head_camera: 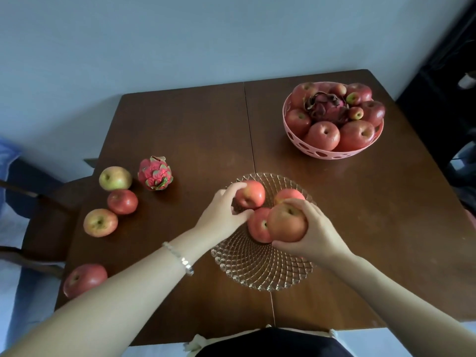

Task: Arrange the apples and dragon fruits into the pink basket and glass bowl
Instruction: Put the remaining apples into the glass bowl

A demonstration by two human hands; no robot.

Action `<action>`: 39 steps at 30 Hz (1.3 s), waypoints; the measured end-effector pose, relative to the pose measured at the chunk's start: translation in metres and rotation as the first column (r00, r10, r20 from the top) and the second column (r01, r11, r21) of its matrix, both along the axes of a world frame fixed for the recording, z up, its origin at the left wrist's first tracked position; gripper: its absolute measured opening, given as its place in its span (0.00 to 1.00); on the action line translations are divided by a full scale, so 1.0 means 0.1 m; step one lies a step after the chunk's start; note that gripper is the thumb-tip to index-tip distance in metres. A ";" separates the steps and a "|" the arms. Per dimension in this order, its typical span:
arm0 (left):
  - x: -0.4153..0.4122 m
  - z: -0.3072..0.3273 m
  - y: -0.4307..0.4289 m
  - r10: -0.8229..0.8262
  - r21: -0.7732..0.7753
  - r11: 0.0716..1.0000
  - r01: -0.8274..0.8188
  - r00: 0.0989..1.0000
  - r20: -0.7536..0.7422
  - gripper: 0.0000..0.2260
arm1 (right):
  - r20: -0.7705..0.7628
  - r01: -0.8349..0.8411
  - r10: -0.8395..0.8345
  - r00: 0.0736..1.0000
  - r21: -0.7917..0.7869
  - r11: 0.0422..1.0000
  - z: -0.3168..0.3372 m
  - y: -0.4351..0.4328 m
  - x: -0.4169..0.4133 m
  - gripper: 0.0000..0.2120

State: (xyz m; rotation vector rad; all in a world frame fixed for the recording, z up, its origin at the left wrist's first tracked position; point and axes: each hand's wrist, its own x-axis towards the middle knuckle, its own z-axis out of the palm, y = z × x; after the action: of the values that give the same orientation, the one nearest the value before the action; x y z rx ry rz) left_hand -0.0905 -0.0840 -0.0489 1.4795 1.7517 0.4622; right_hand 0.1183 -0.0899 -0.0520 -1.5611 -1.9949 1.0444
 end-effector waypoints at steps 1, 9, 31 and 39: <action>-0.01 -0.07 0.08 -0.001 -0.003 1.000 0.000 0.997 -0.081 0.27 | -0.007 0.038 -0.038 0.999 0.012 0.999 -0.01 0.02 0.03 0.40; 0.17 -0.31 0.56 -0.099 -0.023 0.995 0.097 0.989 -0.109 0.24 | -0.061 0.133 -0.132 0.989 0.013 0.991 0.00 0.15 0.15 0.38; 0.23 0.05 -0.09 0.168 -0.155 0.978 -0.136 0.962 0.216 0.24 | -0.505 -0.060 -0.624 0.597 -0.803 0.593 0.07 -0.24 -0.11 0.29; 0.18 0.22 -0.43 -0.062 -0.006 0.998 0.069 0.928 0.366 0.26 | -0.500 -0.075 -0.561 0.660 -0.787 0.613 0.05 -0.22 -0.19 0.31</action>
State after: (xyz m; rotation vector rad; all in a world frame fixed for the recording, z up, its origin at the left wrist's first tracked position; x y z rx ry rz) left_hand -0.0723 -0.1269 -0.0269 1.3341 1.4038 0.6402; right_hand 0.0988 -0.1117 -0.0468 -1.3507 -0.7151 2.1202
